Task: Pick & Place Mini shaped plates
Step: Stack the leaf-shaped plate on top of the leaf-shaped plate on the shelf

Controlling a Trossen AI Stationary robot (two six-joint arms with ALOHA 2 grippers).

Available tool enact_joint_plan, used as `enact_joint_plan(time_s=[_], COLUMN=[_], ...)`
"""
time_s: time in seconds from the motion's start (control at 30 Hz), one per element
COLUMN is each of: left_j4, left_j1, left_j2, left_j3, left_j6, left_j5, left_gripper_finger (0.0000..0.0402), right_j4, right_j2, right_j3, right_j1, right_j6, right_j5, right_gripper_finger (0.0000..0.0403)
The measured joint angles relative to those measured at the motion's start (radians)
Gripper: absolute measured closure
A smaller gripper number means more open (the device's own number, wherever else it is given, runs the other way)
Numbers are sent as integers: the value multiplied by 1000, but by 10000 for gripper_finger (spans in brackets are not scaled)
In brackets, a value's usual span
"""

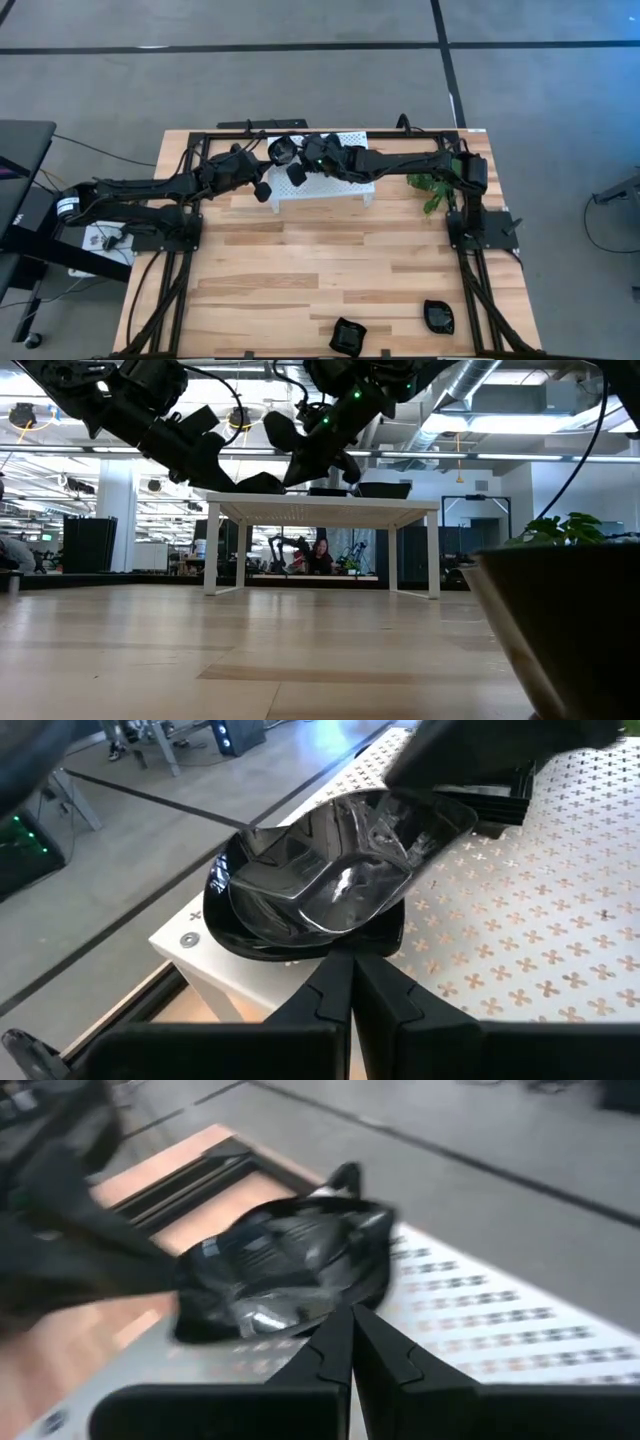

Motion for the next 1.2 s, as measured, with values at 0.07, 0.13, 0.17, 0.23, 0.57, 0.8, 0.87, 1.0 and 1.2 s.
enact_joint_plan(time_s=[0.07,0.13,0.17,0.23,0.57,0.8,0.87,1.0,1.2], left_j4=[-1,0,0,0,0,-2,-7,-26,-46], left_j1=[1,1,1,1,0,-59,-93,-163,-179], left_j2=[0,0,0,0,-1,-57,-94,-166,-180], left_j3=[0,0,0,0,0,0,0,0,0], left_j6=[0,0,0,0,0,0,6,27,27], left_j5=[-1,-12,-26,-46,-25,-62,-101,-169,-191], left_gripper_finger=[396,396,396,396,396,396,396,396,396], right_j4=[-1,0,0,0,11,20,19,20,19], right_j2=[0,0,0,0,0,0,0,0,0], right_j3=[0,0,0,0,0,0,0,0,0], right_j1=[-6,-8,-8,-2,44,42,42,38,21], right_j6=[-3,-16,-19,-22,-44,-48,-49,-48,-22], right_j5=[-46,-84,-90,-88,-86,-83,-81,-60,-21], right_gripper_finger=[403,403,403,403,403,403,403,403,403])
